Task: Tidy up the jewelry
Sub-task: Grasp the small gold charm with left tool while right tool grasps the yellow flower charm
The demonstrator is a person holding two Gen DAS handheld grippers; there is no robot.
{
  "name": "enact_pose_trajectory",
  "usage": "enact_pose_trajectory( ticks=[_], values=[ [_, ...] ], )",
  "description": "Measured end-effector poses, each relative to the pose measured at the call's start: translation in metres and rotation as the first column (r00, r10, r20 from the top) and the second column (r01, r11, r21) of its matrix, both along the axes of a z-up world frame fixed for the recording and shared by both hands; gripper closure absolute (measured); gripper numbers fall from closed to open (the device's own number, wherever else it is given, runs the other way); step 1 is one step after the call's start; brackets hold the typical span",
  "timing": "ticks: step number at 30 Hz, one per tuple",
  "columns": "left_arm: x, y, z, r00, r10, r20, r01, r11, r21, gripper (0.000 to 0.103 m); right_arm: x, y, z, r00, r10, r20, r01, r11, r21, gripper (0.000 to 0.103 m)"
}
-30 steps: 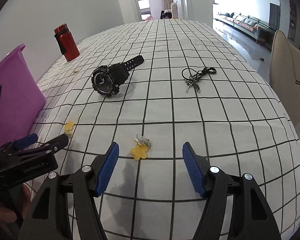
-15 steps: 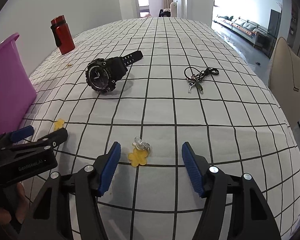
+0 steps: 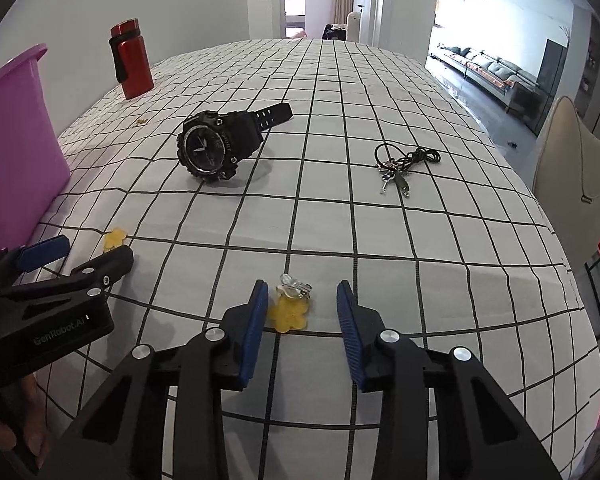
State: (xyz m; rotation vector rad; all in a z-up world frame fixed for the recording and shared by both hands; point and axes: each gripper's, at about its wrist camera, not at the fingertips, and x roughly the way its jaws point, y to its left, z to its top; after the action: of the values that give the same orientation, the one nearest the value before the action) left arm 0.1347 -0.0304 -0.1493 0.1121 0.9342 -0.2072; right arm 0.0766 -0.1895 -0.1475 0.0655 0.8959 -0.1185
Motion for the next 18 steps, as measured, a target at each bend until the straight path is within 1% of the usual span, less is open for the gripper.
enact_pose_trajectory(
  ticks=[2,3,5,6,8,9,11,13,18],
  values=[
    [-0.003,0.000,0.001,1.000,-0.005,0.008,0.005,1.000,-0.003,0.034,0.000,0.000,0.000,1.000,0.002,0.000,-0.002,1.000,0.000,0.069],
    [-0.005,0.000,0.001,1.000,-0.009,0.012,0.009,1.000,-0.004,0.036,0.000,0.000,0.000,1.000,0.002,0.000,-0.002,1.000,0.001,0.070],
    [-0.007,-0.002,0.002,1.000,-0.019,0.019,0.019,1.000,-0.005,0.047,0.000,0.000,0.000,1.000,0.005,0.000,-0.005,1.000,0.001,0.070],
    [-0.009,-0.004,0.003,0.999,-0.029,0.023,0.030,1.000,-0.005,0.050,0.000,0.000,0.000,1.000,0.006,0.000,-0.006,1.000,0.000,0.070],
    [-0.011,-0.009,0.004,0.998,-0.049,0.028,0.049,0.999,-0.007,0.064,0.000,0.000,0.000,1.000,0.009,0.000,-0.009,1.000,-0.001,0.072],
    [-0.012,-0.010,0.004,0.998,-0.056,0.029,0.057,0.998,-0.007,0.067,0.000,0.001,0.000,1.000,0.011,0.001,-0.011,1.000,-0.001,0.073],
    [-0.015,-0.013,0.004,0.997,-0.071,0.033,0.071,0.997,-0.007,0.080,-0.001,0.002,0.000,1.000,0.019,0.002,-0.019,1.000,-0.002,0.078],
    [-0.017,-0.014,0.004,0.997,-0.075,0.036,0.076,0.997,-0.007,0.086,-0.002,0.003,0.000,1.000,0.023,0.003,-0.023,1.000,-0.004,0.083],
    [-0.020,-0.011,0.005,0.997,-0.065,0.032,0.066,0.998,-0.020,0.086,-0.006,0.003,0.000,0.999,0.035,0.008,-0.035,0.999,0.010,0.083]
  ],
)
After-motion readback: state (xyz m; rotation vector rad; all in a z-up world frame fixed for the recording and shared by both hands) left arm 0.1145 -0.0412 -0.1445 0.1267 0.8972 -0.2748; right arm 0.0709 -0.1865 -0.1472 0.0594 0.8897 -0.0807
